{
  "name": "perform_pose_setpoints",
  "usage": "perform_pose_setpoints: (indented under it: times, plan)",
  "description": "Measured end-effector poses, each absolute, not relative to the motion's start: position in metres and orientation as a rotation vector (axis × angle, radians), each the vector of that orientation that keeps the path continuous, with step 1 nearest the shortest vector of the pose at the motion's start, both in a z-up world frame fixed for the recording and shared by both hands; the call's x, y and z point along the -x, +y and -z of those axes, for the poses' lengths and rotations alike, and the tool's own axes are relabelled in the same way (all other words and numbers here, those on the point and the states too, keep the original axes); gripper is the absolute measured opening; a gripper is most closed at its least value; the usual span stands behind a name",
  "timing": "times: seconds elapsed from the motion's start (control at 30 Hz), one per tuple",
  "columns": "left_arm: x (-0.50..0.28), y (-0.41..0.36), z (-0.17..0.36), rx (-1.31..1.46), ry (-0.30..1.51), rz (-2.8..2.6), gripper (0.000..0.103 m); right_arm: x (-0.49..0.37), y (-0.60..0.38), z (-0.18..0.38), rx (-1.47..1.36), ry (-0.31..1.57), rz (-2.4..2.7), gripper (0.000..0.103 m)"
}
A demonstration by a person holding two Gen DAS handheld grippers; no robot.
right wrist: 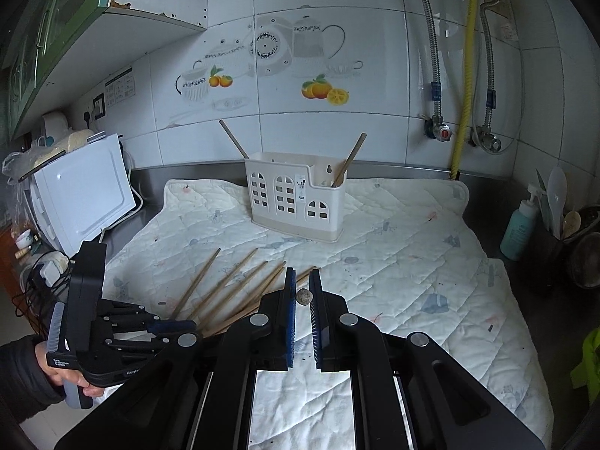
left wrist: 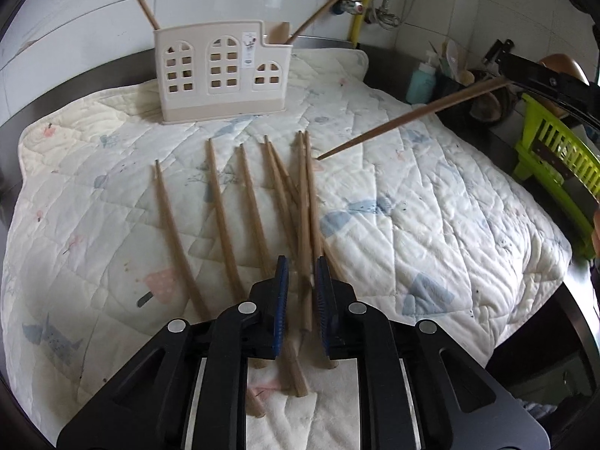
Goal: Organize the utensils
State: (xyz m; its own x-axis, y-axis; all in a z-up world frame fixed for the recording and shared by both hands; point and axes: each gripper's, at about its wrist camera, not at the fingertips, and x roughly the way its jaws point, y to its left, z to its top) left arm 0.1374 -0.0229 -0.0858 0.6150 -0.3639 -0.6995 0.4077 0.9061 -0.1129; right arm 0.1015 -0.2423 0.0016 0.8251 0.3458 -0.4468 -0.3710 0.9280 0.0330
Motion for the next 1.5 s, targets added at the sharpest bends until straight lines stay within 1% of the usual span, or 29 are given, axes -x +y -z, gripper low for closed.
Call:
perform_pose_setpoints:
  times: [0.57,0.63,0.77,1.1,1.5]
  plan:
    - [-0.148,-0.035,0.095,-0.126,0.810,0.438,0.013,-0.102,-0.241,0.000,0.061,0.463,-0.380,0.007]
    - [-0.146,-0.039,0.097,-0.143,0.808,0.439,0.010,-0.103,-0.241,0.001,0.061,0.465,-0.380,0.007]
    - [-0.148,-0.038,0.101,-0.123,0.815,0.426,0.008,-0.102,-0.241,-0.001,0.062,0.463,-0.380,0.007]
    - [-0.144,-0.026,0.075,-0.056,0.751,0.445,0.006,-0.103,-0.245,-0.006,0.063,0.447,-0.380,0.007]
    - [-0.149,-0.023,0.077,-0.042,0.768,0.458,0.006,-0.100,-0.242,-0.010,0.080,0.438,-0.382,0.007]
